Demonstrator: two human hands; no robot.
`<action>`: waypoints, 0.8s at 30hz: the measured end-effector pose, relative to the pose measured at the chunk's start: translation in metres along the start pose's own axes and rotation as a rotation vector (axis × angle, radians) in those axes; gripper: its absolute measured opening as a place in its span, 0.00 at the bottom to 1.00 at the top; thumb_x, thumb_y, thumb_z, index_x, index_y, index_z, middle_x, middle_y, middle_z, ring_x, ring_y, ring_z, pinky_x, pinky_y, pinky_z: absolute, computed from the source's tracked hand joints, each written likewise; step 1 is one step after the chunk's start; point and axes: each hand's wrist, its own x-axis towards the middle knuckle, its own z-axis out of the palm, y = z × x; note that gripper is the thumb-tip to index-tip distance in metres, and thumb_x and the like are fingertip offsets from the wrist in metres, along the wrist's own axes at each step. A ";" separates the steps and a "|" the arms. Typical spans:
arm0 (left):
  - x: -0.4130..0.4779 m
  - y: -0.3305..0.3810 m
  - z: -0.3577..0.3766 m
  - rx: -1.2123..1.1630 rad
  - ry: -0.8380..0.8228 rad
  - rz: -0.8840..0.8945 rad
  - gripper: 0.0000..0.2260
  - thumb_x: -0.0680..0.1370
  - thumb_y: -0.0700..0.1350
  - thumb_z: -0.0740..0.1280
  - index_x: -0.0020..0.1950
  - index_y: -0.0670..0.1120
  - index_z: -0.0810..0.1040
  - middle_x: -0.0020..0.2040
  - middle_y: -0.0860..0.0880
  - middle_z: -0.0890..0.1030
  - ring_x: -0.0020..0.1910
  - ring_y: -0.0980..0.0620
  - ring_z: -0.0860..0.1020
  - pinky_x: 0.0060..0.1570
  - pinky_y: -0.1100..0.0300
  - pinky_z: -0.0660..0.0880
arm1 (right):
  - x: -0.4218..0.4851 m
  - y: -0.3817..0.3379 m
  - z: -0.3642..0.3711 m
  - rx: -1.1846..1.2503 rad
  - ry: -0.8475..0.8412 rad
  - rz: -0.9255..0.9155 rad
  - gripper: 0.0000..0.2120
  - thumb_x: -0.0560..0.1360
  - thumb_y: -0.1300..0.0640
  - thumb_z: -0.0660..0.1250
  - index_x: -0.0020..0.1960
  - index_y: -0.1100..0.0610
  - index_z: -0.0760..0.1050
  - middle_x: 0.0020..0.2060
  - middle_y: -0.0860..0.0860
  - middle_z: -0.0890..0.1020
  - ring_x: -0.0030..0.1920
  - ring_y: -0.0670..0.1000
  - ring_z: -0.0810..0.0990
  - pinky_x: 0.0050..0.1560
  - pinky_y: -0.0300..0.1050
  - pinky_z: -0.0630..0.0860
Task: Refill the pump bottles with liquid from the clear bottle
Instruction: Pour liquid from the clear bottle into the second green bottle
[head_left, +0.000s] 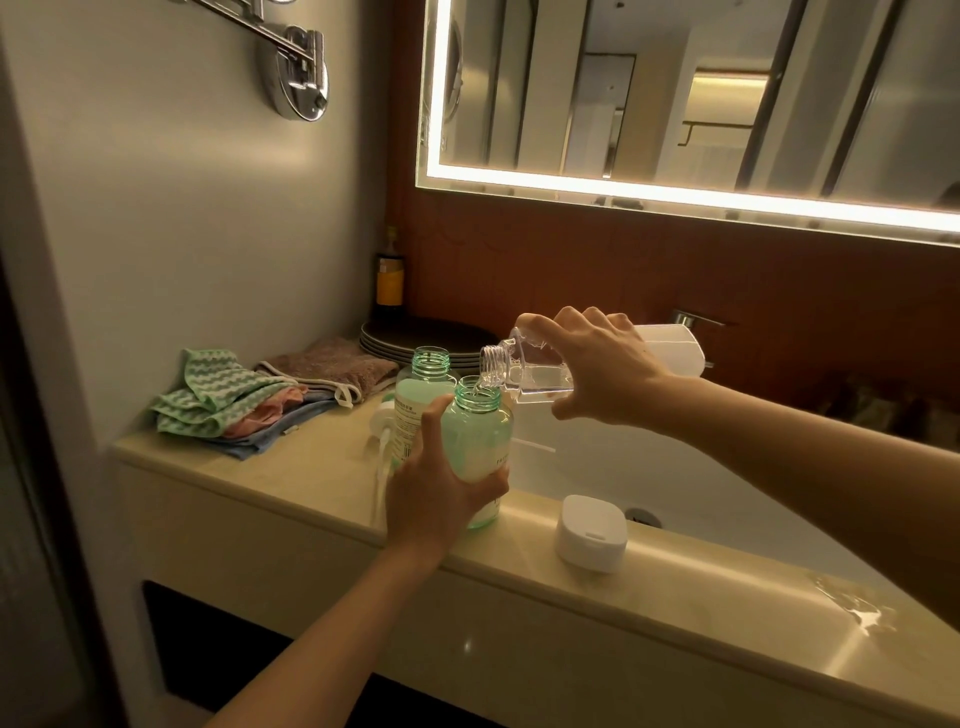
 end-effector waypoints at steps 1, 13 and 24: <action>0.000 0.000 0.000 0.000 -0.004 -0.002 0.40 0.65 0.57 0.74 0.71 0.52 0.56 0.65 0.46 0.71 0.57 0.45 0.74 0.46 0.62 0.67 | 0.000 0.000 0.000 0.000 -0.001 0.001 0.43 0.66 0.46 0.74 0.73 0.45 0.52 0.61 0.52 0.71 0.60 0.54 0.69 0.63 0.51 0.64; -0.001 -0.001 0.000 0.003 -0.001 0.011 0.40 0.65 0.58 0.74 0.71 0.51 0.57 0.65 0.47 0.71 0.57 0.46 0.74 0.46 0.62 0.68 | 0.000 0.000 0.000 -0.001 -0.003 -0.004 0.44 0.66 0.46 0.74 0.74 0.46 0.52 0.62 0.53 0.70 0.61 0.54 0.69 0.63 0.51 0.64; -0.001 -0.001 0.000 0.005 -0.011 0.003 0.41 0.65 0.59 0.73 0.68 0.60 0.49 0.66 0.47 0.71 0.57 0.46 0.74 0.46 0.61 0.70 | 0.000 0.000 -0.001 -0.007 -0.007 -0.013 0.44 0.66 0.47 0.74 0.74 0.46 0.52 0.62 0.53 0.70 0.60 0.54 0.69 0.63 0.51 0.64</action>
